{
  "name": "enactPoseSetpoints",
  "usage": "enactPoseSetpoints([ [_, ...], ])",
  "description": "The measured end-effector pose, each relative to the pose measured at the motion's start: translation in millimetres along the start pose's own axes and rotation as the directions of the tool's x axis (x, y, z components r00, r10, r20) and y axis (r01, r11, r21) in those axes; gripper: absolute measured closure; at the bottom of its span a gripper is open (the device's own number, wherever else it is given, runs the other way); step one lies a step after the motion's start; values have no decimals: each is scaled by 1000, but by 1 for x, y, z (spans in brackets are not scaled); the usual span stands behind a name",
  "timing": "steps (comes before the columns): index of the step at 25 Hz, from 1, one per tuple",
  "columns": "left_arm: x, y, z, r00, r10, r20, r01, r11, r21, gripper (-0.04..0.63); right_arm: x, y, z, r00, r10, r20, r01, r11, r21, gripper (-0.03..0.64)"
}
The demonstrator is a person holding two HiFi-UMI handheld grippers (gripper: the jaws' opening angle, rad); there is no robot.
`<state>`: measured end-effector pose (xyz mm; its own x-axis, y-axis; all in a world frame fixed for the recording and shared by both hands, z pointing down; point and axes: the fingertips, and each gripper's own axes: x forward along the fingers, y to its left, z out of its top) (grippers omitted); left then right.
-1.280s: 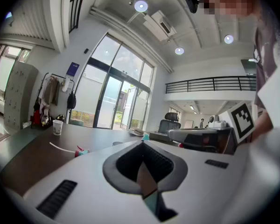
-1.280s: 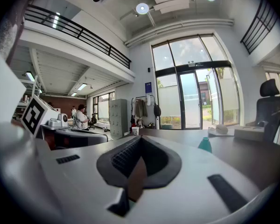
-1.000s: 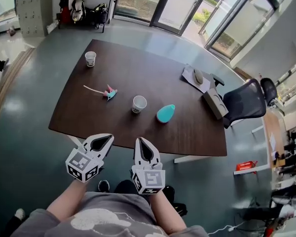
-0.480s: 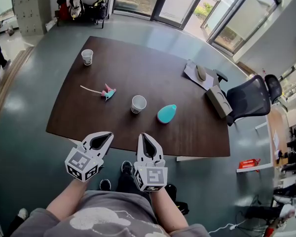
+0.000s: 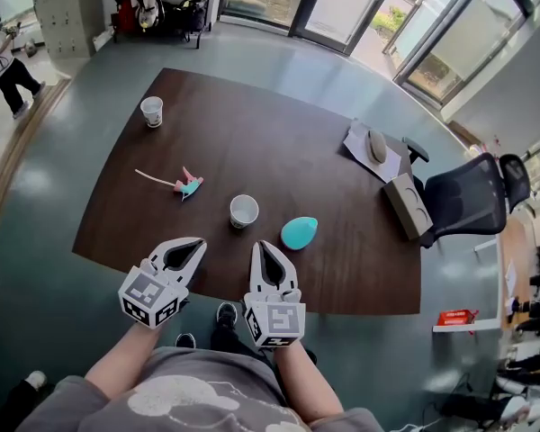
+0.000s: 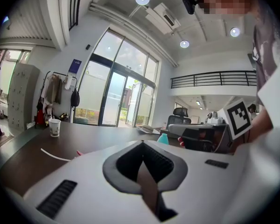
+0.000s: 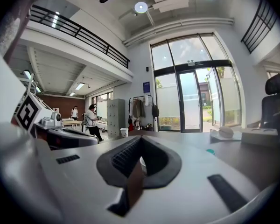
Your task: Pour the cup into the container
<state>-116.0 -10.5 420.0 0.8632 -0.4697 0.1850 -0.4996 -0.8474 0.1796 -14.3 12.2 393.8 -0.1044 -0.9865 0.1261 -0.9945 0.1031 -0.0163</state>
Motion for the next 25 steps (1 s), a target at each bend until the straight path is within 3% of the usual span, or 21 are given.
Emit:
enactPoseSetpoints([
  [8, 38, 24, 12, 998, 61, -6, -61, 997, 38, 589, 44, -38, -4, 999, 33, -4, -33, 999, 17, 629],
  [12, 49, 33, 13, 995, 97, -4, -97, 995, 16, 589, 56, -43, -4, 998, 68, -7, -68, 998, 17, 629],
  [25, 82, 26, 16, 991, 130, -14, -129, 990, 48, 589, 68, -61, -13, 990, 138, -20, -137, 990, 24, 629],
])
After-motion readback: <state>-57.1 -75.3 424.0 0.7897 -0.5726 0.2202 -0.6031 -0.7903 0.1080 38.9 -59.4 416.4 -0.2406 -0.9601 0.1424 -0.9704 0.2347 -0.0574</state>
